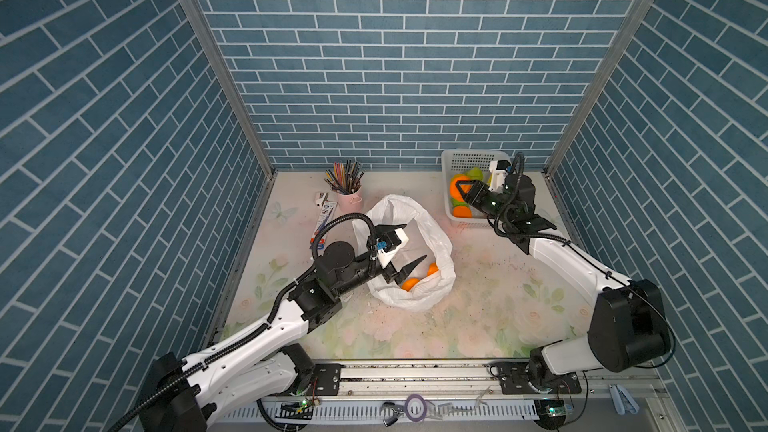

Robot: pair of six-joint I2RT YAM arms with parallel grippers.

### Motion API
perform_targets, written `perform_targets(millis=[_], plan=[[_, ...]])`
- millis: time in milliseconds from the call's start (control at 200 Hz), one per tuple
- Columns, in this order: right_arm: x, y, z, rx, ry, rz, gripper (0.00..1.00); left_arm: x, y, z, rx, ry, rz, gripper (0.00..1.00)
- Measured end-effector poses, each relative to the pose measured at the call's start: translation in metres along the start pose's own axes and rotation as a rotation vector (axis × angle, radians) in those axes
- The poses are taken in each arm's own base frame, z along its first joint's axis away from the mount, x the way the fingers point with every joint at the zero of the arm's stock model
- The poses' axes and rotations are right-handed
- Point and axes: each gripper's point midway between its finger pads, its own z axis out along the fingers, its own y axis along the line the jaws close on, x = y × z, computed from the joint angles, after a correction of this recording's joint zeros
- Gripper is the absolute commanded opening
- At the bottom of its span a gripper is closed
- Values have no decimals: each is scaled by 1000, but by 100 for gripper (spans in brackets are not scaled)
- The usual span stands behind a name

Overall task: Untie the knot of the plastic bag and take out the fruit
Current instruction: 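Carry the orange toward the basket with the right gripper, then lower the orange into the basket and open the right gripper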

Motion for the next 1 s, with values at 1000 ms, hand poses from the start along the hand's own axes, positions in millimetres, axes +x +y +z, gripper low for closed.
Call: perform_targets(millis=[1000], plan=[[-105,-135,185,135,-44,-14,50,5,17,11,-77,84,-61,87]])
